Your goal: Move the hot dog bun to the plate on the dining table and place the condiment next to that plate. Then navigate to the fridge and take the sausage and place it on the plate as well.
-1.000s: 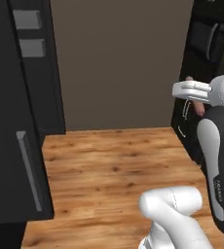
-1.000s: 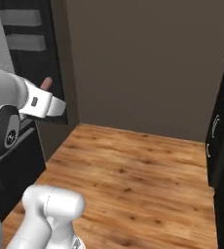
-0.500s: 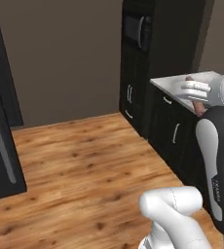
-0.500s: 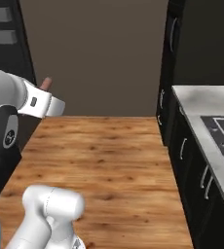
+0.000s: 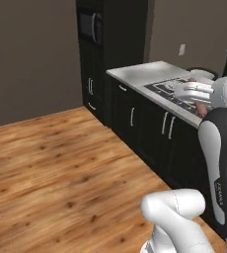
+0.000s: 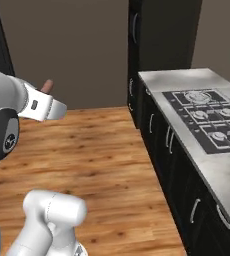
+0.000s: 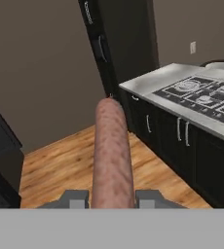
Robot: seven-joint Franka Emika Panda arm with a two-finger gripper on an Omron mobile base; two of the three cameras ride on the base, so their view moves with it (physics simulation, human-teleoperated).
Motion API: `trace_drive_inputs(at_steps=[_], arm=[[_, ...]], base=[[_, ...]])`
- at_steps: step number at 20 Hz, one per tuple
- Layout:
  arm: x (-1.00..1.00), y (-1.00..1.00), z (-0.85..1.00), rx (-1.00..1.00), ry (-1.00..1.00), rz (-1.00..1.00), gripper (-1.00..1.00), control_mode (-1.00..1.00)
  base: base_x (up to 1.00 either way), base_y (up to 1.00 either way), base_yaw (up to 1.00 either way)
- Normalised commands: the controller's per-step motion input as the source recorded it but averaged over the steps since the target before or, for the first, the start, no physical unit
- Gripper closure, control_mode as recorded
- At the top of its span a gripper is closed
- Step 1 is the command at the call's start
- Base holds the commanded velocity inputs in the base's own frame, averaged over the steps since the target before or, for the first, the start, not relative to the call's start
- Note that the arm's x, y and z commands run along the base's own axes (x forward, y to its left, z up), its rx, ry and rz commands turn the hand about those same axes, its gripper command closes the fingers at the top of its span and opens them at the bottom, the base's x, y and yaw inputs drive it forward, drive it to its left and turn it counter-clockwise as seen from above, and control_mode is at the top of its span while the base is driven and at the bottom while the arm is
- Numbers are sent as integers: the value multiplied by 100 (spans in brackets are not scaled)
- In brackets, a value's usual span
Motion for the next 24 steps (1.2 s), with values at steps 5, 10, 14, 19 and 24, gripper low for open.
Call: trace_drive_inputs(at_steps=[5,10,14,19,24], arm=[[0,0,0,0,0,0,100,100],[0,0,0,0,0,0,100,100],[0,0,0,0,0,0,100,100],[0,0,0,0,0,0,100,100],[0,0,0,0,0,0,100,100]], base=[[-100,-66,-29],[-99,-82,-25],[-77,-96,-20],[-45,-100,-15],[-16,-100,-16]])
